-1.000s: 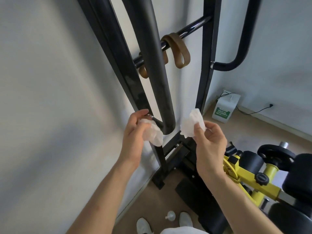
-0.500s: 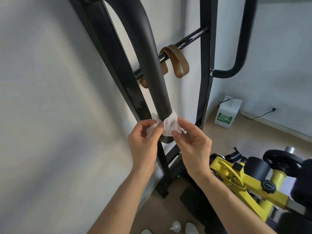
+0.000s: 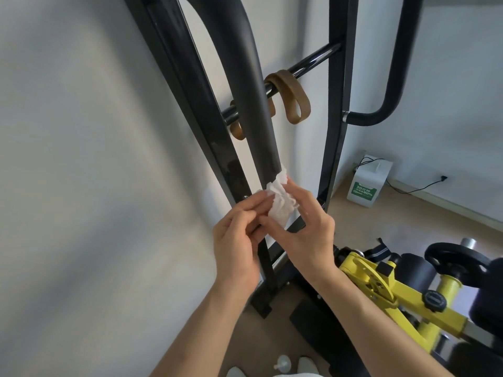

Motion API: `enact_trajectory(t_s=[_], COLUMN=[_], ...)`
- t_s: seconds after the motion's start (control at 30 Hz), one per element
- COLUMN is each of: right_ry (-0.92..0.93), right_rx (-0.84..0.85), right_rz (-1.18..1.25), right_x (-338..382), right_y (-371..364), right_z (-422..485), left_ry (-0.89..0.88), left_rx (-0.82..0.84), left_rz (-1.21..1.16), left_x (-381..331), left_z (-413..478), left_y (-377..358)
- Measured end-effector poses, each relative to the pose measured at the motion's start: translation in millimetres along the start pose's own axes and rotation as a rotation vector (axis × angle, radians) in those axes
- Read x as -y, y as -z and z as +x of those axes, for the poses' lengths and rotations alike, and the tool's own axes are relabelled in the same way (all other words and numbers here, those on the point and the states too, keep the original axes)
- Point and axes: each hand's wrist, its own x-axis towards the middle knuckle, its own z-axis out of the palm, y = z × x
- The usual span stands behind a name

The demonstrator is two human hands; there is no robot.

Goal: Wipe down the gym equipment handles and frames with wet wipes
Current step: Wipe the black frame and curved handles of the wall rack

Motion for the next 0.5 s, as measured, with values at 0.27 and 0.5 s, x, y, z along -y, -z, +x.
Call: enact_trajectory(t_s=[0.27, 0.5], right_ry=[0.13, -0.027], right_rx=[-0.234, -0.225], right_rz=[-0.033, 0.065], right_x=[-18, 1], right_y=[-9, -17], right_z=[10, 27], left_ry=[-0.28, -0.444], left_rx=[-0.029, 0.261], left_rz=[0.195, 0.243], left_x=[-30, -93], left_z=[17, 53], left_y=[9, -15])
